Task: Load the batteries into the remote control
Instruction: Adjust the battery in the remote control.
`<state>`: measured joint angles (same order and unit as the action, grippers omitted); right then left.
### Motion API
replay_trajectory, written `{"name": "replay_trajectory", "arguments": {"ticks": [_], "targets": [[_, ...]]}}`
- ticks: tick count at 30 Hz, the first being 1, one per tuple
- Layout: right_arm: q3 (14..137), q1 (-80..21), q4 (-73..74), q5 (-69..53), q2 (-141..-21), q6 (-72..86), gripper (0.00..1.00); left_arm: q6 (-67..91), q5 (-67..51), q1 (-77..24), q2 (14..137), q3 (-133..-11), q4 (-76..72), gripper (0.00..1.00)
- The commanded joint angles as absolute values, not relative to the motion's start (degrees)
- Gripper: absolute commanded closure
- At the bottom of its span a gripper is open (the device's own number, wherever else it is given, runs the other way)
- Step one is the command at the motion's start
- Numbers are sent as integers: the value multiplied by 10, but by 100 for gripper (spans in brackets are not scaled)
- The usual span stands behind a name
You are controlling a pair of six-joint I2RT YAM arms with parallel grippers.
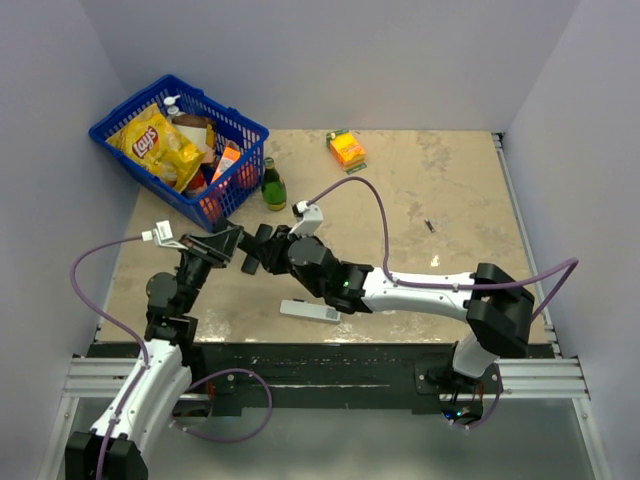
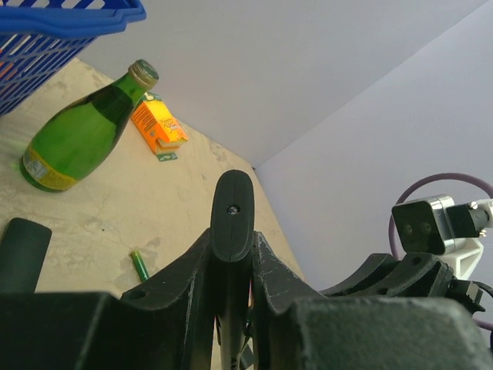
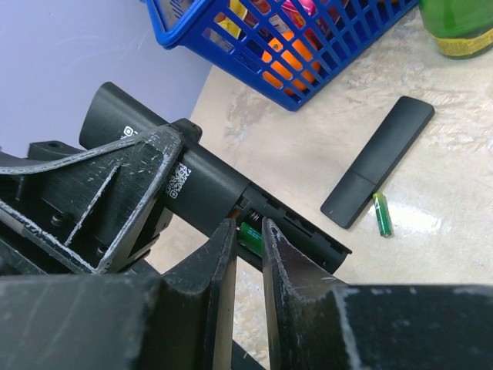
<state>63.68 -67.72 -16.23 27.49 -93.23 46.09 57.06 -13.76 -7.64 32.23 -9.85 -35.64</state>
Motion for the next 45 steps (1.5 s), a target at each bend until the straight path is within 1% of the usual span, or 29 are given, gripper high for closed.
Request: {"name": "replay_trajectory", "arguments": {"ticks": [1,8,15,23,29,39,45], "targets": [[599,-680,-174,275,-933,474,81,649,-109,-83,295,-96,-454,100],[573,-683,-223,221,-954,448,82,688,-113,-83,301,-99,-491,100],[561,-700,-229,212,-972,417,88,697,-102,-83,303,-116,-494,100],[521,-705,-236,230,-976,408,94,708,-97,-83,308,-128,-500,100],[530,-719,-239,216,-994,357,98,708,-104,-83,323,-134,-506,100],[545,-730,-196,217,-1021,318,98,662,-119,-84,327,-172,-460,100],[549,-736,-174,194,-1029,281,97,649,-109,-83,337,-185,-449,100]]}}
